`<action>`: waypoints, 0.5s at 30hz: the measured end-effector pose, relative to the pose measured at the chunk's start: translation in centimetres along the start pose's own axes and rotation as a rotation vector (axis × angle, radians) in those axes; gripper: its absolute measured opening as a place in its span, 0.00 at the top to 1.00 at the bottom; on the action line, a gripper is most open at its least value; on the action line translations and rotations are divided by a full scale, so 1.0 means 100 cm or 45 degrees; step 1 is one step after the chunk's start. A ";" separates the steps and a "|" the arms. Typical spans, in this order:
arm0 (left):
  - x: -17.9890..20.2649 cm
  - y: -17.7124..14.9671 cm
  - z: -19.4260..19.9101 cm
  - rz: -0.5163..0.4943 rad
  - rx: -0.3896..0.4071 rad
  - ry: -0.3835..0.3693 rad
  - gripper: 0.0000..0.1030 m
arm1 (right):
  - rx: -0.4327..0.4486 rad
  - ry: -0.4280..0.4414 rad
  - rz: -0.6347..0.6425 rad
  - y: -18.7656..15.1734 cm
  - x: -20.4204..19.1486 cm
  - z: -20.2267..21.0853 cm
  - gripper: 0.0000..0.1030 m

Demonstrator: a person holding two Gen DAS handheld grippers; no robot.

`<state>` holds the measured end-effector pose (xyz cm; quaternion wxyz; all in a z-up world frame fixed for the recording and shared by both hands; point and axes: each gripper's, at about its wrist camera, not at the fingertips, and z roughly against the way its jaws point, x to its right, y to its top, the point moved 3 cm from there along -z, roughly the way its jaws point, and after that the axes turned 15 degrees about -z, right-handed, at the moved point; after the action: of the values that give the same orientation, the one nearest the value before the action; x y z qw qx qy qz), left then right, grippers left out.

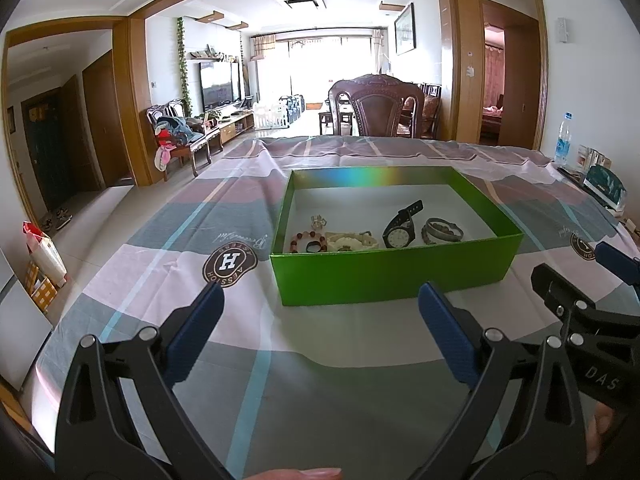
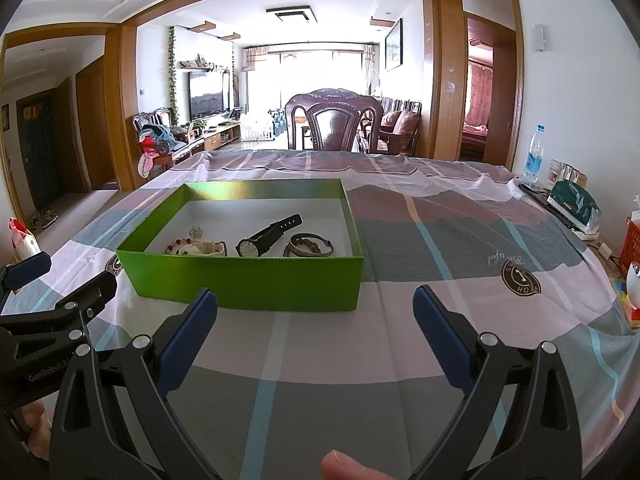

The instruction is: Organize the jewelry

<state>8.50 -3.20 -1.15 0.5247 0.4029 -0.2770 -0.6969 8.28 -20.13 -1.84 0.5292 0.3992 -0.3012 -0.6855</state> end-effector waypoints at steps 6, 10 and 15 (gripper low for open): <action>0.000 0.000 0.000 -0.002 0.000 -0.001 0.06 | -0.001 0.000 0.001 0.000 0.000 0.000 0.07; 0.000 0.000 0.000 0.000 0.000 0.000 0.06 | 0.000 -0.001 0.001 0.000 0.000 -0.001 0.07; 0.000 -0.001 0.000 -0.001 0.000 -0.003 0.06 | -0.004 -0.002 0.002 -0.001 0.000 -0.002 0.07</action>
<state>8.51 -3.20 -1.23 0.5241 0.4022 -0.2774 -0.6976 8.37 -20.07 -2.02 0.5299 0.3975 -0.3008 -0.6860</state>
